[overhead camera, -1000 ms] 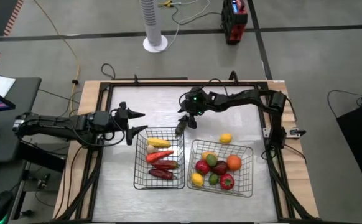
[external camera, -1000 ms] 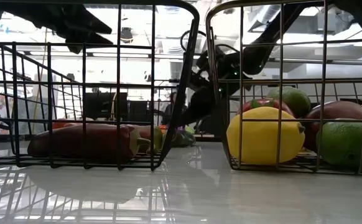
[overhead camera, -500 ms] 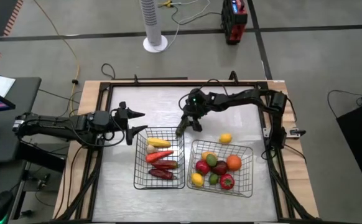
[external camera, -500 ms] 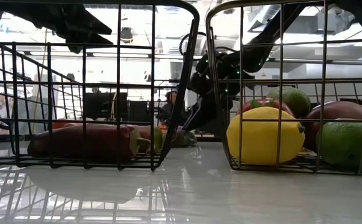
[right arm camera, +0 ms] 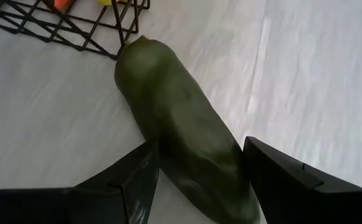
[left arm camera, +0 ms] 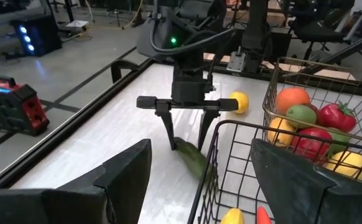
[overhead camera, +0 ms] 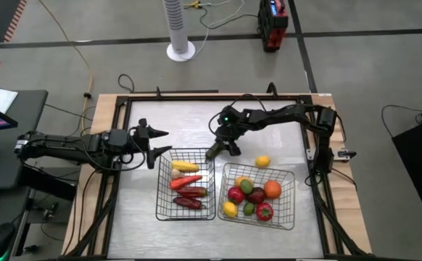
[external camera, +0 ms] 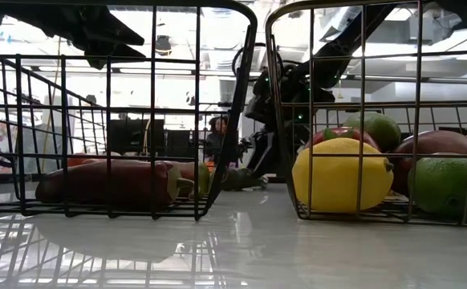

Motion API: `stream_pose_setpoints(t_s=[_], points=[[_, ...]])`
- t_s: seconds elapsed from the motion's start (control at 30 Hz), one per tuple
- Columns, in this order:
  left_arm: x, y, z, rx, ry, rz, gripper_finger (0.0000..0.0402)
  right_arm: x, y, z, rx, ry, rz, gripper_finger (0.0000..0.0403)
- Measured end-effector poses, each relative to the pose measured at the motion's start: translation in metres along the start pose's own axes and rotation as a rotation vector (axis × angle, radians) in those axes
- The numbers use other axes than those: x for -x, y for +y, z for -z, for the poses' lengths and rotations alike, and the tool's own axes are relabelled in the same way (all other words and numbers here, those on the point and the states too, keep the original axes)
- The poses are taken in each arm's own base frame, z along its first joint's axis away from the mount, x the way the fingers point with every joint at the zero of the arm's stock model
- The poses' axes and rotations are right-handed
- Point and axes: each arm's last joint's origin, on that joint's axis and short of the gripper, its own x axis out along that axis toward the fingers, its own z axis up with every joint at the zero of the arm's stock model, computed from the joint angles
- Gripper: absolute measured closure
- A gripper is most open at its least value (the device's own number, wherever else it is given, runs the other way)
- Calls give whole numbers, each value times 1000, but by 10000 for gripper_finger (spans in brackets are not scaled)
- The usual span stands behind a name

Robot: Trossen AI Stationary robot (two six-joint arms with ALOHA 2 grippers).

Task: Sort produce into baskets
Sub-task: Put the green pepper into the left wire basket

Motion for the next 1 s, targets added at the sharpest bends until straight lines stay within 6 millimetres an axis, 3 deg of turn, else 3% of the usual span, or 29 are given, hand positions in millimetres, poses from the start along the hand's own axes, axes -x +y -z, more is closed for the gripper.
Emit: stream_pose_setpoints(t_s=[0.43, 0.63, 0.77, 1.0], points=[[0, 0, 2, -4, 16, 5, 139, -2, 8, 10, -8, 110, -45, 149], [0, 0, 2, -2, 18, 5, 139, -2, 7, 10, -1, 130, -5, 217], [0, 0, 2, 1, 18, 6, 139, 1, 4, 4, -17, 120, 0, 269], [0, 0, 2, 7, 17, 5, 139, 29, -1, -23, -52, 125, 29, 267]])
